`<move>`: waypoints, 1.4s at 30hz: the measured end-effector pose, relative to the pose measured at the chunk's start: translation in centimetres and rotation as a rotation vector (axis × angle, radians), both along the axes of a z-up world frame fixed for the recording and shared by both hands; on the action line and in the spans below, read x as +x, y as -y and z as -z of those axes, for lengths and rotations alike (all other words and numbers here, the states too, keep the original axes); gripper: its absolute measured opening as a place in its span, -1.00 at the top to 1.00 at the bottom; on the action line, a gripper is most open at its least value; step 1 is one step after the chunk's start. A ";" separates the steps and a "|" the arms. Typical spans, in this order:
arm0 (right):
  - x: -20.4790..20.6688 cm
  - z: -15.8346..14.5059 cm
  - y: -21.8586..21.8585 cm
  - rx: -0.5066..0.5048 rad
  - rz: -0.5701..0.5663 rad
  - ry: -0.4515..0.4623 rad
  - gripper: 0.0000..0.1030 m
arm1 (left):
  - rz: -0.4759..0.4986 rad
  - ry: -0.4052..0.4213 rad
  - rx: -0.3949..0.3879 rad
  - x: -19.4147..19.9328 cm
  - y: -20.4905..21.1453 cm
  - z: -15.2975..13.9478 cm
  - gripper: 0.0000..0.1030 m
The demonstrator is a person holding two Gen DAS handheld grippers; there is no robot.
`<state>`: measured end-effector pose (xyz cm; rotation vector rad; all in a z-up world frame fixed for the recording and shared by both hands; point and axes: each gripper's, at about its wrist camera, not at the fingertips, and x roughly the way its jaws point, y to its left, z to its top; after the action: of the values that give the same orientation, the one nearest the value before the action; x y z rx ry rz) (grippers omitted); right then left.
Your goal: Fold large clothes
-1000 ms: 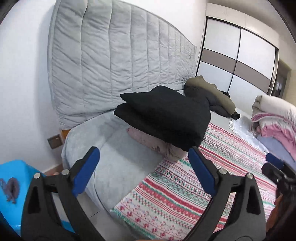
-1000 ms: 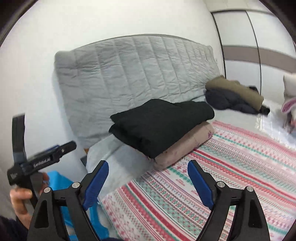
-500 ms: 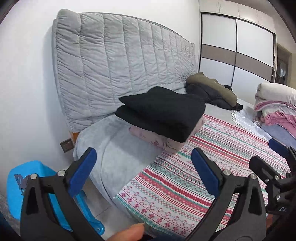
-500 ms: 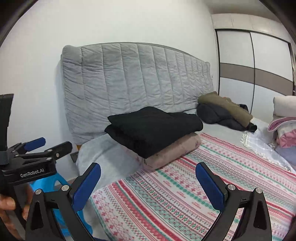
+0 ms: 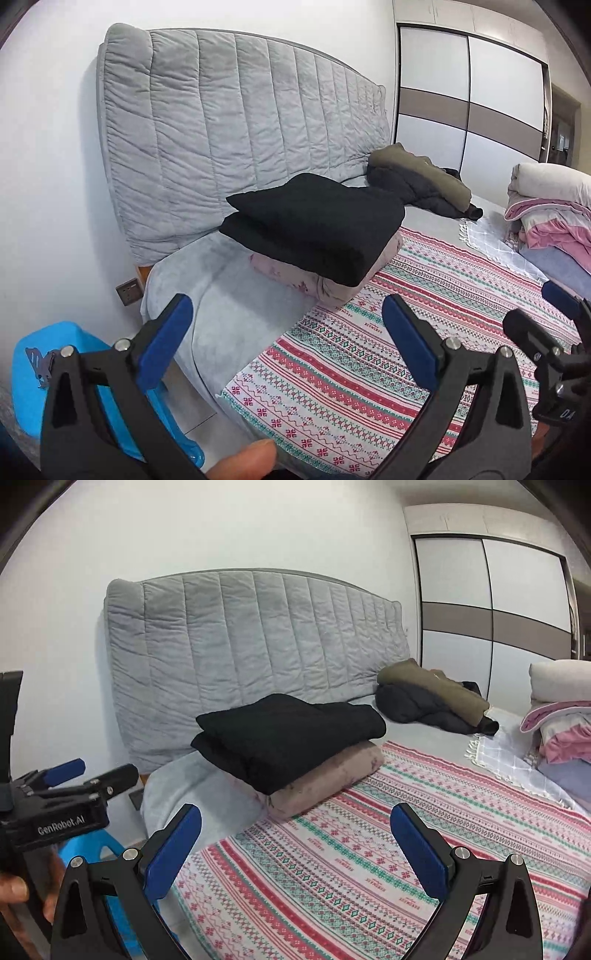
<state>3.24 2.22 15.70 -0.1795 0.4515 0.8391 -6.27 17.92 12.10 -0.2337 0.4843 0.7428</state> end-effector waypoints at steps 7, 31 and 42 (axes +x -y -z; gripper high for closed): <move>0.1 -0.1 0.1 0.002 0.002 -0.009 -1.00 | 0.003 -0.004 0.005 0.5 0.7 0.2 -0.98; 0.6 0.5 -0.1 -0.001 0.009 -0.027 -1.00 | 0.010 -0.018 0.008 1.4 1.1 0.4 -0.98; 0.8 0.6 -0.3 -0.002 0.014 -0.036 -1.00 | 0.027 -0.020 0.017 1.8 1.4 0.4 -0.98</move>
<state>4.07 2.55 15.09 -0.1634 0.4867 0.8294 -4.49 16.50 11.72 -0.2039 0.4986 0.7237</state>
